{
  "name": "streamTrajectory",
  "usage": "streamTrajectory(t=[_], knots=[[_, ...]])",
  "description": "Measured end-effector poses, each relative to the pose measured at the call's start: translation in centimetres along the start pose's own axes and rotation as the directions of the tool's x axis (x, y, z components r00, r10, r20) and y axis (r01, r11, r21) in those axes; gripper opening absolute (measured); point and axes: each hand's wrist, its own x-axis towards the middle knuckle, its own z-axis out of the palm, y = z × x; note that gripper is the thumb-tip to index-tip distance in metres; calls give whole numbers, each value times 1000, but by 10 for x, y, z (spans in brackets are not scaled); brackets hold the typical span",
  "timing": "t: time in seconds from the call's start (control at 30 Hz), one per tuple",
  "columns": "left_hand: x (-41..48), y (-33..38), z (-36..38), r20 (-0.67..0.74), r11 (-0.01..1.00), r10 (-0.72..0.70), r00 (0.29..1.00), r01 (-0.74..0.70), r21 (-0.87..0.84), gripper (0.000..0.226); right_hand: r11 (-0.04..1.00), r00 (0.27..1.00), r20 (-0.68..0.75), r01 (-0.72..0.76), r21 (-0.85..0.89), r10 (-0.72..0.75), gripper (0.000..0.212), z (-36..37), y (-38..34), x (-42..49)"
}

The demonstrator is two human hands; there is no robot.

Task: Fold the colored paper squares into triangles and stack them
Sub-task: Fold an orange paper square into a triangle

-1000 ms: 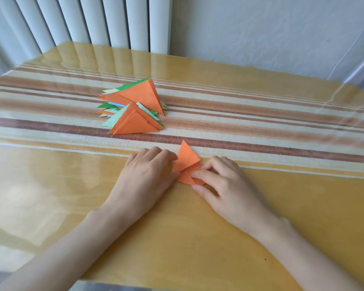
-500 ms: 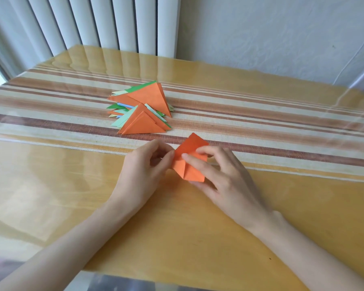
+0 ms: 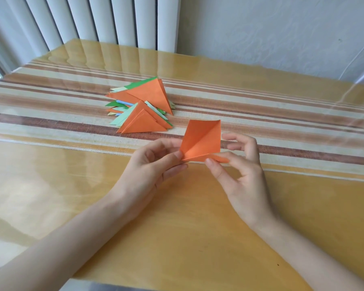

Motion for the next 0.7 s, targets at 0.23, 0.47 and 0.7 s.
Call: streamTrajectory(t=[0.23,0.47,0.7], knots=[[0,1,1,17,998,-16,1000,17,-57,27,865,918,-1,-373,337,396,16,19,-13,7],[-1,2,3,32,998,-36,999,38,-51,22,801,884,34,-438,408,466,27,19,-17,10],[2,-1,1,22,999,-33,999,34,-19,30,789,895,14,-401,465,447,16,17,-20,12]])
